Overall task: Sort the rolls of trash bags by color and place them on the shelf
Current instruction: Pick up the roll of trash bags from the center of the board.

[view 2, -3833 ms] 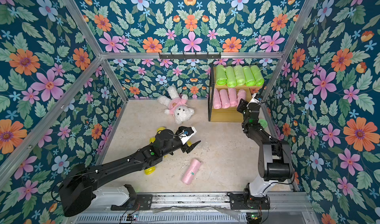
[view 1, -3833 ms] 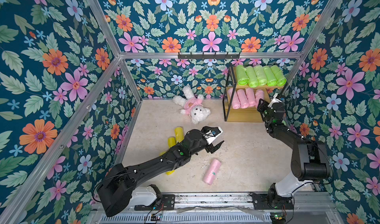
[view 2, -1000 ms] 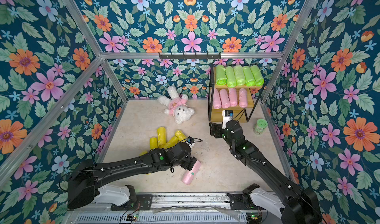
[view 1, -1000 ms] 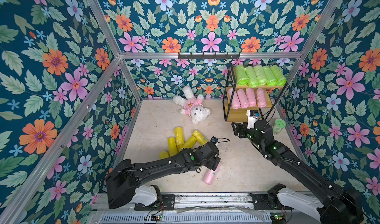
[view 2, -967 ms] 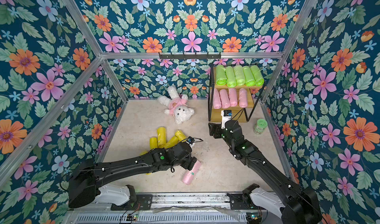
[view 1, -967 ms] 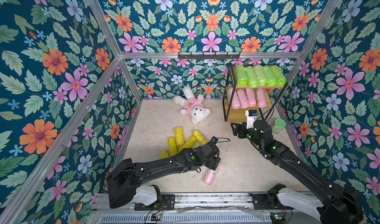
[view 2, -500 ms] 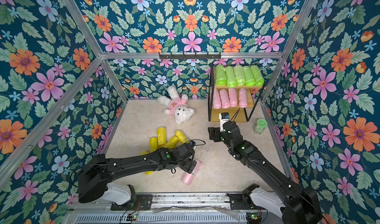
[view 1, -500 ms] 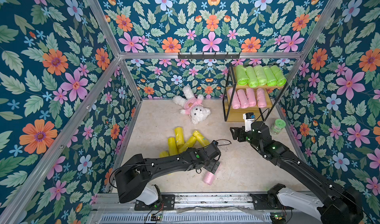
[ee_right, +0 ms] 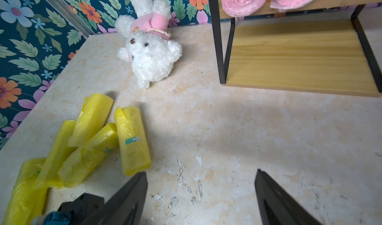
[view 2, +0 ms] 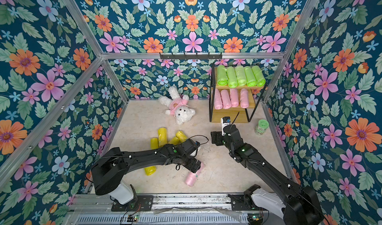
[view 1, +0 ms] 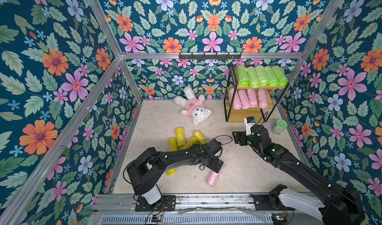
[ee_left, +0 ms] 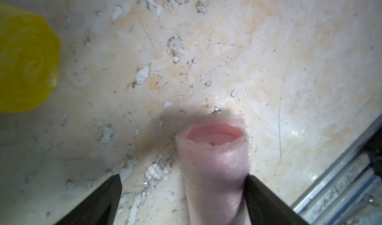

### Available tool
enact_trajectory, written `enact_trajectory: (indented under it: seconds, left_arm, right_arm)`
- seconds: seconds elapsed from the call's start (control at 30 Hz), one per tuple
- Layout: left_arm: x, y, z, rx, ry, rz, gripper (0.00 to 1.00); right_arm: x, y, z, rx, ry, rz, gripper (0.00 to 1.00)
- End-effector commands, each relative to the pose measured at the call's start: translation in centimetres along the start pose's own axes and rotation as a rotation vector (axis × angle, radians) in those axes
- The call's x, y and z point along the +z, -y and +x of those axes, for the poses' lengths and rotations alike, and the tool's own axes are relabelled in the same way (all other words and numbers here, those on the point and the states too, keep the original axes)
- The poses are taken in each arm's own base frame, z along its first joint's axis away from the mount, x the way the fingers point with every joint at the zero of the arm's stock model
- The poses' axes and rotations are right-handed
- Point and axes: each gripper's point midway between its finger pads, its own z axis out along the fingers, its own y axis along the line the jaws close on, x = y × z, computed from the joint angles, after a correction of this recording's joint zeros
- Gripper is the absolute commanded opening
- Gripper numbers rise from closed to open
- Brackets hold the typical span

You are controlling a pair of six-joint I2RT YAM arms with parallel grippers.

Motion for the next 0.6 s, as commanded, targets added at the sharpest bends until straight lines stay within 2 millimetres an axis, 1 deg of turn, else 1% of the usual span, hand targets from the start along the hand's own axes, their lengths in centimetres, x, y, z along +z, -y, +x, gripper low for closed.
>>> enact_trajectory:
  seconds: [0.0, 0.1, 0.17, 0.3, 0.33, 0.43, 0.57]
  left_arm:
    - [0.6, 1.4, 0.5, -0.014, -0.028, 0.083, 0.95]
    - [1.1, 1.1, 1.8, -0.032, -0.064, 0.084, 0.91]
    - [1.3, 1.1, 2.0, -0.046, -0.072, 0.092, 0.87]
    - [1.7, 2.6, 1.3, -0.048, -0.073, 0.149, 0.74]
    - [1.9, 2.7, 1.2, -0.046, -0.077, 0.15, 0.69]
    - [1.9, 2.3, 0.9, -0.047, -0.063, 0.132, 0.55]
    - [1.0, 1.7, -0.3, -0.094, 0.02, 0.117, 0.44]
  right_arm:
    - [0.5, 0.0, -0.4, -0.016, 0.007, 0.014, 0.86]
    - [0.7, 0.3, -0.1, -0.026, -0.006, 0.028, 0.86]
    - [0.6, 0.6, 0.2, -0.022, -0.002, 0.035, 0.86]
    - [0.3, 1.2, 1.1, 0.006, 0.024, 0.041, 0.86]
    - [0.2, 1.4, 1.3, 0.011, 0.029, 0.042, 0.87]
    - [0.0, 1.8, 1.4, 0.018, 0.037, 0.047, 0.87]
    - [-0.9, 1.7, 0.9, 0.02, 0.059, 0.045, 0.86]
